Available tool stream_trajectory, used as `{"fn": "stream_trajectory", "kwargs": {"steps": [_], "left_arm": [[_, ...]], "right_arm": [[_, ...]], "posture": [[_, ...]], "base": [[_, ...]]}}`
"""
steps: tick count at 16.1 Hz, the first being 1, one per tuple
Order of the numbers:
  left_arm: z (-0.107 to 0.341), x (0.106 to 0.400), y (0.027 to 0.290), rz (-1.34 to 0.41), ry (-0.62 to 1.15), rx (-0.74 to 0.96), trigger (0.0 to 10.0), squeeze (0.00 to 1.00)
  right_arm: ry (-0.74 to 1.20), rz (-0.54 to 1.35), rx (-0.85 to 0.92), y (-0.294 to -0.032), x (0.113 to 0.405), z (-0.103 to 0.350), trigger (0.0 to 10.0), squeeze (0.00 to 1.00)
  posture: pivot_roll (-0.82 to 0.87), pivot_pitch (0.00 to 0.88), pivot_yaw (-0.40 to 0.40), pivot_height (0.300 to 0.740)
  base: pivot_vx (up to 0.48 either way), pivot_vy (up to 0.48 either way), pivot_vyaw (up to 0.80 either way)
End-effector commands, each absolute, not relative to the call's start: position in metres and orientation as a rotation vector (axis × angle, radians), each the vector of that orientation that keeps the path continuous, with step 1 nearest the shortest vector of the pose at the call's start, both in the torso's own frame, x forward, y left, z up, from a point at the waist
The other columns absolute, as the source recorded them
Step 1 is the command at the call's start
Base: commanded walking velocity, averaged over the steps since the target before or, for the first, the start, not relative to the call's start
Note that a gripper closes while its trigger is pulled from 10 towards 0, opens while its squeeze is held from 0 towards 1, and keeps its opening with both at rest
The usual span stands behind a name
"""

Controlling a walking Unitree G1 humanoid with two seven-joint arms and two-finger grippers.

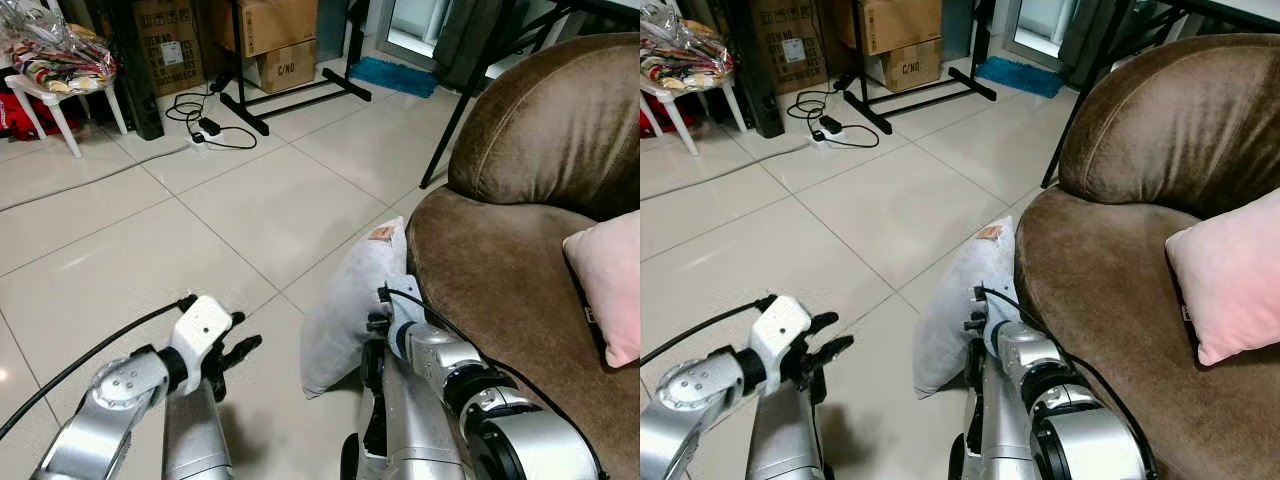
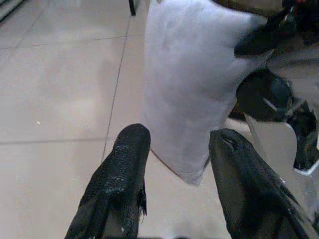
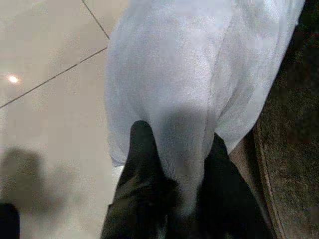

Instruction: Move the pillow to the sofa from floor

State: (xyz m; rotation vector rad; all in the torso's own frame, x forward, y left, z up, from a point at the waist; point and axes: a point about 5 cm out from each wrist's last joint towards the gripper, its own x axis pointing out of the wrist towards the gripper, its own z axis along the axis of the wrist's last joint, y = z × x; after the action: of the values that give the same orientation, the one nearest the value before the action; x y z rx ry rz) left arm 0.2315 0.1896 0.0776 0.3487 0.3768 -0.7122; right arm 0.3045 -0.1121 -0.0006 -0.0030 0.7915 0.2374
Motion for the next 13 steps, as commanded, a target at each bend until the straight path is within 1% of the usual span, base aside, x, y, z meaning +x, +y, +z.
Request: {"fn": "stream_trajectory", "kwargs": {"steps": [1,5,7,8,9,10,11,12,13], "left_arm": [[0.084,0.237,0.188,-0.703,0.336,0.344,10.0,0.00],[0.085,0.239,0.188,-0.689,0.318,0.331,10.0,0.00],[0.084,0.237,0.189,-0.643,0.299,0.327,10.0,0.00],[0.084,0.236,0.189,-0.626,0.292,0.324,10.0,0.00],[0.085,0.234,0.191,-0.588,0.275,0.312,10.0,0.00],[0.087,0.230,0.194,-0.512,0.245,0.291,10.0,0.00],[0.087,0.228,0.196,-0.484,0.237,0.288,10.0,0.00],[0.088,0.225,0.198,-0.464,0.233,0.286,10.0,0.00],[0.089,0.223,0.198,-0.460,0.232,0.288,10.0,0.00]], "right_arm": [[0.759,0.264,0.005,-0.108,0.310,0.006,0.0,0.00],[0.690,0.409,0.097,-0.096,0.318,0.021,0.0,0.00],[0.557,0.436,0.276,-0.095,0.331,0.051,0.0,0.00],[0.513,0.449,0.322,-0.096,0.333,0.062,0.0,0.00],[0.420,0.470,0.385,-0.098,0.335,0.084,0.0,0.00],[0.218,0.520,0.468,-0.103,0.331,0.130,0.0,0.00],[0.096,0.537,0.492,-0.106,0.327,0.153,0.0,0.00],[-0.007,0.546,0.480,-0.109,0.323,0.180,8.3,0.00],[-0.093,0.551,0.481,-0.114,0.319,0.199,10.0,0.00]], "posture": [[0.06,0.000,-0.083,0.441],[0.06,0.000,-0.097,0.441],[0.06,0.000,-0.101,0.441],[0.06,0.000,-0.100,0.441],[0.05,0.000,-0.098,0.441],[0.05,0.000,-0.094,0.441],[0.05,0.000,-0.089,0.441],[0.05,0.000,-0.088,0.441],[0.05,0.000,-0.086,0.441]], "base": [[0.000,0.000,0.00],[0.000,0.000,0.00],[0.000,0.000,0.00],[0.000,0.000,0.00],[0.000,0.000,0.00],[0.000,0.000,0.00],[0.000,0.000,0.00],[0.000,0.000,0.00],[0.000,0.000,0.00]]}}
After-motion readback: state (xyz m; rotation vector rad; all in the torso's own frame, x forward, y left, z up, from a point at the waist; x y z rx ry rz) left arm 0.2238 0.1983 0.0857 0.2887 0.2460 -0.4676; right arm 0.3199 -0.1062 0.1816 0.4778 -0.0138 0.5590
